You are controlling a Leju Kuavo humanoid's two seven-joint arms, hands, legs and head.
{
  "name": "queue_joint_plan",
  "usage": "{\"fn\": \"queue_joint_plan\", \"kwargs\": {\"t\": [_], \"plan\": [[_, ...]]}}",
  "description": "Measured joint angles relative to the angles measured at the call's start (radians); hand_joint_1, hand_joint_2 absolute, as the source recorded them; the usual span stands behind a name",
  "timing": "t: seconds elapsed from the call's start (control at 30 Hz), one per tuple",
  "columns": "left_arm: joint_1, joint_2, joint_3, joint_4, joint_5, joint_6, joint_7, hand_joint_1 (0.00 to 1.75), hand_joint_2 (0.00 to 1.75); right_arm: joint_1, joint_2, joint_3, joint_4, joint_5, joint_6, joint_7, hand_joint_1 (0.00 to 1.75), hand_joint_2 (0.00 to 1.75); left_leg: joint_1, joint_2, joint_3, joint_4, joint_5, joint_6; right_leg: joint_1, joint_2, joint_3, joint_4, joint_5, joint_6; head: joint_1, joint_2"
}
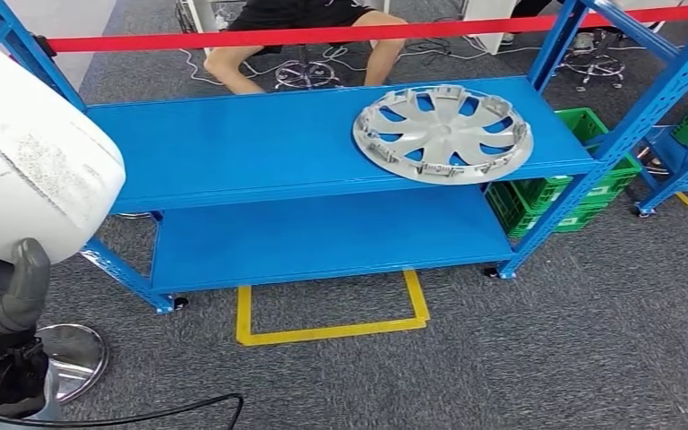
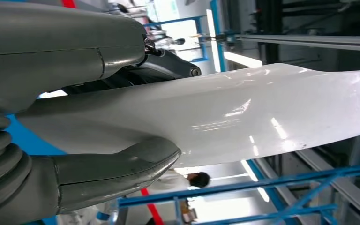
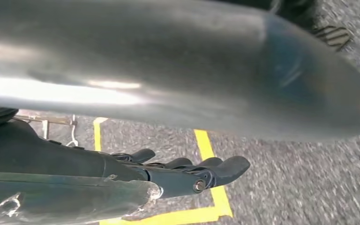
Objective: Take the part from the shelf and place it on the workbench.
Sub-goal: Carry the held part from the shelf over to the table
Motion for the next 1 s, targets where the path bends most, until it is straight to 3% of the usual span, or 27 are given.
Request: {"fn": "queue_joint_plan", "kwargs": {"t": [0.03,0.07,0.13,0.17,0.2,0.27,0.3,0.33,0.37,0.43,0.47,0.53,0.57,0.63,0.67,0.7,0.77,0.8,0.83,0.87,0.9,0.97,1.0], "plan": [[-0.007,0.001,0.0,0.002,-0.001,0.0,-0.003,1.75,1.75,-0.002,0.001,-0.002,0.0,0.0,0.002,0.002,0.0,0.0,0.0,0.001,-0.003,0.0,0.009,-0.005,0.003,0.001,0.024,-0.044,-0.013,-0.002,0.0,0.0],[-0.012,0.003,0.0,0.004,-0.001,0.0,-0.005,1.75,1.75,-0.004,0.002,-0.004,0.0,0.0,0.003,0.003,0.0,0.0,0.001,0.002,-0.006,-0.001,0.019,-0.01,0.005,0.002,0.029,-0.062,-0.015,-0.005,0.0,0.0],[-0.017,0.005,0.0,0.007,-0.002,0.001,-0.007,1.75,1.75,-0.004,0.006,-0.01,0.001,0.0,0.004,0.004,0.0,0.0,0.004,0.002,-0.016,0.003,0.013,-0.023,0.004,0.0,0.012,-0.063,0.002,-0.017,0.0,0.0],[-0.018,0.005,0.0,0.008,-0.002,0.002,-0.008,1.75,1.75,-0.003,0.007,-0.012,0.001,0.0,0.004,0.005,0.0,0.0,0.005,0.001,-0.026,0.022,-0.017,-0.029,0.003,-0.001,0.002,-0.063,0.014,-0.025,-0.002,0.0],[-0.019,0.006,0.001,0.01,-0.003,0.003,-0.008,1.75,1.75,-0.003,0.008,-0.014,0.002,0.0,0.004,0.006,0.0,0.0,0.006,0.001,-0.041,0.063,-0.064,-0.035,0.001,-0.003,-0.011,-0.064,0.027,-0.03,-0.004,0.0],[-0.022,0.007,0.001,0.013,-0.004,0.004,-0.008,1.75,1.75,-0.004,0.008,-0.015,0.002,0.002,0.003,0.006,0.0,0.0,0.008,0.001,-0.079,0.193,-0.163,-0.043,0.001,-0.004,-0.043,-0.063,0.054,-0.036,-0.007,0.0],[-0.023,0.008,0.001,0.015,-0.005,0.004,-0.008,1.75,1.75,-0.004,0.008,-0.015,0.002,0.003,0.005,0.006,0.0,0.0,0.009,0.001,-0.09,0.255,-0.186,-0.045,0.001,-0.005,-0.062,-0.062,0.066,-0.036,-0.007,0.0],[-0.024,0.008,0.001,0.017,-0.006,0.004,-0.008,1.75,1.75,-0.004,0.008,-0.016,0.002,0.005,0.01,0.007,0.0,0.0,0.009,0.001,-0.09,0.291,-0.181,-0.046,0.001,-0.007,-0.079,-0.061,0.077,-0.035,-0.007,0.0],[-0.026,0.008,0.001,0.019,-0.008,0.004,-0.007,1.75,1.75,-0.003,0.008,-0.016,0.002,0.006,0.019,0.006,0.0,0.0,0.01,0.001,-0.076,0.298,-0.152,-0.048,0.001,-0.01,-0.095,-0.059,0.087,-0.033,-0.007,0.0],[-0.032,0.01,0.001,0.023,-0.02,0.003,0.003,1.75,1.75,-0.001,0.009,-0.016,0.002,0.012,0.041,0.002,0.0,0.0,0.011,0.011,-0.002,0.22,-0.082,-0.05,0.0,-0.019,-0.123,-0.054,0.103,-0.028,-0.007,0.0],[-0.035,0.01,0.0,0.025,-0.026,0.003,0.009,1.75,1.75,0.0,0.008,-0.016,0.002,0.017,0.048,-0.001,0.0,0.0,0.01,0.023,0.053,0.144,-0.074,-0.05,0.001,-0.023,-0.134,-0.049,0.11,-0.024,-0.008,0.0],[-0.039,0.01,-0.004,0.029,-0.035,0.002,0.017,1.75,1.75,0.003,0.008,-0.016,0.002,0.026,0.054,-0.007,0.0,0.0,0.007,0.04,0.139,0.009,-0.105,-0.039,0.004,-0.033,-0.144,-0.042,0.123,-0.014,-0.008,0.0],[-0.04,0.01,-0.007,0.031,-0.037,0.001,0.018,1.75,1.75,0.006,0.008,-0.016,0.002,0.03,0.057,-0.009,0.0,0.0,0.004,0.038,0.158,-0.028,-0.12,-0.03,0.004,-0.04,-0.147,-0.041,0.129,-0.009,-0.009,0.0],[-0.041,0.01,-0.009,0.034,-0.037,-0.002,0.018,1.75,1.75,0.008,0.007,-0.016,0.002,0.035,0.062,-0.013,0.0,0.0,0.004,0.025,0.152,-0.036,-0.118,-0.012,0.001,-0.05,-0.151,-0.04,0.136,0.001,-0.008,0.0],[-0.042,0.01,-0.011,0.034,-0.036,-0.005,0.019,1.75,1.75,0.008,0.007,-0.016,0.002,0.037,0.064,-0.016,0.0,0.0,0.005,0.019,0.148,-0.036,-0.112,-0.003,0.0,-0.044,-0.159,-0.024,0.122,0.007,-0.008,0.0],[-0.042,0.01,-0.014,0.035,-0.035,-0.007,0.021,1.75,1.75,0.009,0.007,-0.016,0.002,0.039,0.065,-0.019,0.0,0.0,0.007,0.014,0.143,-0.037,-0.105,0.005,-0.001,-0.033,-0.176,0.017,0.093,0.012,-0.006,0.0],[-0.042,0.01,-0.019,0.038,-0.04,-0.003,0.035,1.75,1.75,0.01,0.006,-0.016,0.002,0.043,0.059,-0.022,0.0,0.0,0.007,0.002,0.133,-0.035,-0.094,0.013,-0.001,-0.01,-0.23,0.157,0.013,0.02,-0.004,0.0],[-0.042,0.01,-0.02,0.039,-0.047,0.003,0.045,1.75,1.75,0.011,0.006,-0.017,0.002,0.046,0.052,-0.022,0.0,0.0,0.006,-0.005,0.128,-0.035,-0.089,0.015,-0.001,-0.006,-0.254,0.223,-0.015,0.021,-0.004,0.0],[-0.041,0.01,-0.02,0.04,-0.054,0.011,0.055,1.75,1.75,0.012,0.006,-0.017,0.002,0.049,0.042,-0.022,0.0,0.0,0.005,-0.013,0.123,-0.034,-0.086,0.015,-0.001,-0.005,-0.261,0.258,-0.025,0.02,-0.004,0.0],[-0.041,0.01,-0.021,0.042,-0.059,0.018,0.066,1.75,1.75,0.012,0.006,-0.017,0.002,0.052,0.032,-0.022,0.0,0.0,0.004,-0.022,0.12,-0.033,-0.084,0.014,0.0,-0.003,-0.249,0.251,-0.016,0.017,-0.004,0.0],[-0.041,0.01,-0.021,0.043,-0.06,0.024,0.075,1.75,1.75,0.012,0.006,-0.017,0.002,0.054,0.022,-0.021,0.0,0.0,0.004,-0.032,0.12,-0.033,-0.082,0.013,0.0,0.003,-0.216,0.202,0.01,0.013,-0.004,0.0],[-0.041,0.009,-0.021,0.043,-0.058,0.033,0.088,1.75,1.75,0.011,0.006,-0.017,0.002,0.057,0.005,-0.021,0.0,0.0,0.003,-0.05,0.119,-0.03,-0.082,0.01,-0.001,0.034,-0.129,0.057,0.064,0.004,-0.004,0.0],[-0.041,0.009,-0.021,0.043,-0.058,0.036,0.091,1.75,1.75,0.011,0.006,-0.018,0.002,0.058,0.001,-0.021,0.0,0.0,0.003,-0.058,0.116,-0.027,-0.081,0.007,-0.002,0.048,-0.097,0.003,0.077,0.0,-0.005,0.0]]}}
